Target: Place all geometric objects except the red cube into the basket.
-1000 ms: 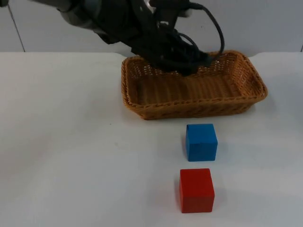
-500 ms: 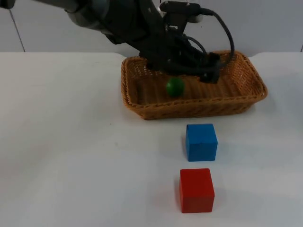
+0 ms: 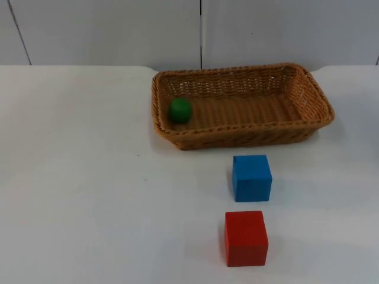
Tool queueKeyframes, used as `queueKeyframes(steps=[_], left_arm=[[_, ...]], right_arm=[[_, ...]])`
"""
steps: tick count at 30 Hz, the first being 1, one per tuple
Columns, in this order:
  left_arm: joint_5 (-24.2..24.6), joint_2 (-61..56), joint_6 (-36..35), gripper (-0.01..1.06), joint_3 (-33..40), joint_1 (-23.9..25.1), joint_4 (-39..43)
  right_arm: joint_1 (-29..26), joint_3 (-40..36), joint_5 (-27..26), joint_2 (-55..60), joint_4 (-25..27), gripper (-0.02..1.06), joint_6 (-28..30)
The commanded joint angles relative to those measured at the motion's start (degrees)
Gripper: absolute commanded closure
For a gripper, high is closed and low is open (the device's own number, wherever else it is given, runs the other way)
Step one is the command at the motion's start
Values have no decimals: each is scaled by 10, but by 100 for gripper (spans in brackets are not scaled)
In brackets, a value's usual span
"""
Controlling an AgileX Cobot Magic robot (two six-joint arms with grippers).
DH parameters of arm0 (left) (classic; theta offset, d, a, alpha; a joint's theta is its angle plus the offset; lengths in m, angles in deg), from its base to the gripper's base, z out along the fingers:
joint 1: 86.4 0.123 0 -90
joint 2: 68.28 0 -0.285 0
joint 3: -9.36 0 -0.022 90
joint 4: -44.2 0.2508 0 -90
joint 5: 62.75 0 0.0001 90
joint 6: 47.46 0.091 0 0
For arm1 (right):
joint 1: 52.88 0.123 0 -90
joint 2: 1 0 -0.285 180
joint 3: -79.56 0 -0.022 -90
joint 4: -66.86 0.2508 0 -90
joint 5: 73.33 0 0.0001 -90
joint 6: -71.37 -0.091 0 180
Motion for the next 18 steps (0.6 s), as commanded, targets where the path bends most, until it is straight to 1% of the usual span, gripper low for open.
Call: queueKeyframes(steps=[1,2,3,4,6,8,9,10,11,12,14,15,16,17,18], left_arm=[[-12,-54,-43,0,50,23,24],[-12,-110,-69,0,107,48,40],[-13,-152,-77,0,148,64,53],[-13,-152,-77,0,148,64,53],[-17,-228,-84,0,215,91,66],[-7,-283,-91,0,255,121,66],[-7,-283,-91,0,255,121,66],[3,-306,-91,0,266,135,66],[18,-323,-91,0,272,145,66],[28,-334,-91,0,277,155,68],[45,-349,-91,0,278,169,84],[45,-349,-91,0,278,169,84],[51,-350,-91,0,278,170,95],[54,-350,-91,0,278,171,100],[55,-350,-91,0,278,171,100]], right_arm=[[-2,6,6,-4,17,-1,15],[-2,6,6,-4,39,-1,30],[-2,6,9,-4,54,-1,43],[-2,6,9,-4,54,-1,43],[12,2,30,-1,80,-1,78],[59,-10,41,9,81,-1,82],[59,-10,41,9,81,-1,82],[86,-23,41,16,78,-1,78],[123,-33,38,31,75,-1,67],[163,-47,24,49,72,-1,46],[236,-63,-22,93,71,-1,2],[236,-63,-22,93,71,-1,2],[283,-69,-61,133,59,-1,-36],[302,-69,-76,155,56,-1,-57],[320,-69,-98,183,49,-1,-91]])
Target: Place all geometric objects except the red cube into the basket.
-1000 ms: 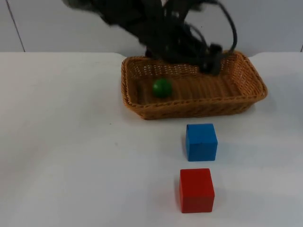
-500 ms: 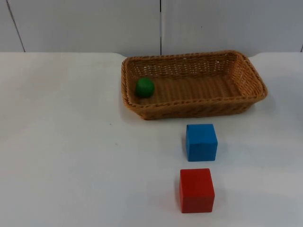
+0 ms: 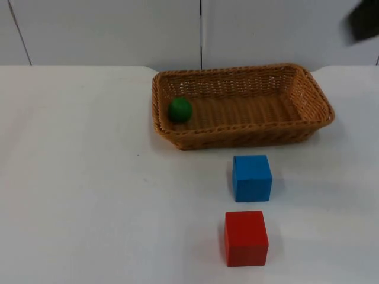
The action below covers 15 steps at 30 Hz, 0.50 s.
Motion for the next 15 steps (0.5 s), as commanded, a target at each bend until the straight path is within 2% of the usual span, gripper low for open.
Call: queueKeyframes(steps=[1,2,4,6,7,10,12,15], left_arm=[[6,-4,-5,0,3,2,8],[6,-4,-5,0,3,2,8],[6,-4,-5,0,3,2,6],[6,-4,-5,0,3,2,6],[6,-4,-5,0,3,2,6],[5,-3,-5,0,3,2,6],[4,-3,-5,0,3,2,6],[1,-3,-5,0,3,2,7]], right_arm=[[53,-4,-91,86,-26,-1,-137],[53,-4,-91,86,-26,-1,-137],[56,-4,-131,141,-55,-1,-250],[56,-2,-149,196,-114,-1,-346],[56,-2,-149,196,-114,-1,-346],[56,11,-111,269,-209,-1,-439],[56,13,-113,287,-229,-1,-459],[56,30,-117,324,-302,-1,-532]])
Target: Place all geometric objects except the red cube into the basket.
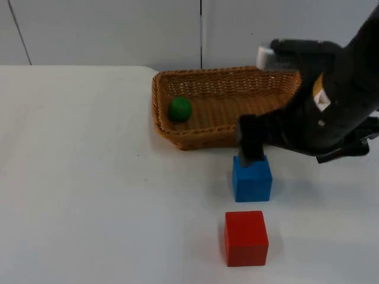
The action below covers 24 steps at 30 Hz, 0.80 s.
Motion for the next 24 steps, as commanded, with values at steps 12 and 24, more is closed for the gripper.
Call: queueKeyframes(steps=[12,24], left_arm=[[-7,-3,-4,0,3,2,5],[-7,-3,-4,0,3,2,21]], right_arm=[[16,125,24,113,-23,-1,-38],[14,131,23,157,-24,49,-28]])
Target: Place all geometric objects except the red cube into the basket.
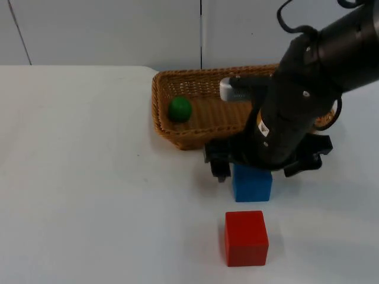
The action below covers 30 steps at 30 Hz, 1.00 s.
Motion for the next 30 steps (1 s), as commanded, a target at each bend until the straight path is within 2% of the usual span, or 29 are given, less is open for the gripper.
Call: queueKeyframes(steps=[1,2,3,4,8,11,14,17,18,22,23,26,28,30], left_arm=[[-5,-3,-3,0,3,2,2],[-5,-3,-3,0,3,2,2],[-5,-3,-3,0,3,2,3],[-7,-3,-3,0,3,2,3],[-7,-3,-3,0,3,2,5],[-8,-3,-3,0,3,2,5],[-13,-3,-3,0,3,2,5],[-15,-3,-3,0,3,2,5],[-15,-3,-3,0,3,2,5],[-15,-3,-3,0,3,2,5],[-15,-3,-3,0,3,2,5],[-18,-3,-3,0,3,2,5],[-19,-3,-3,0,3,2,5],[-20,-3,-3,0,3,2,5]], right_arm=[[2,4,-7,0,-4,70,5],[2,4,-7,0,-4,70,5],[2,4,-7,0,-4,96,-2],[2,4,-4,0,-4,104,-13],[2,4,0,-13,-5,94,8],[2,4,3,-67,-5,85,30],[7,4,18,-119,-17,84,40],[27,4,44,-201,-109,84,12],[27,4,44,-201,-109,84,12],[33,4,52,-276,-215,86,-50],[33,4,52,-276,-215,86,-50],[18,4,43,-285,-268,89,-84],[9,4,39,-283,-271,89,-87],[-20,4,8,-267,-270,90,-87]])
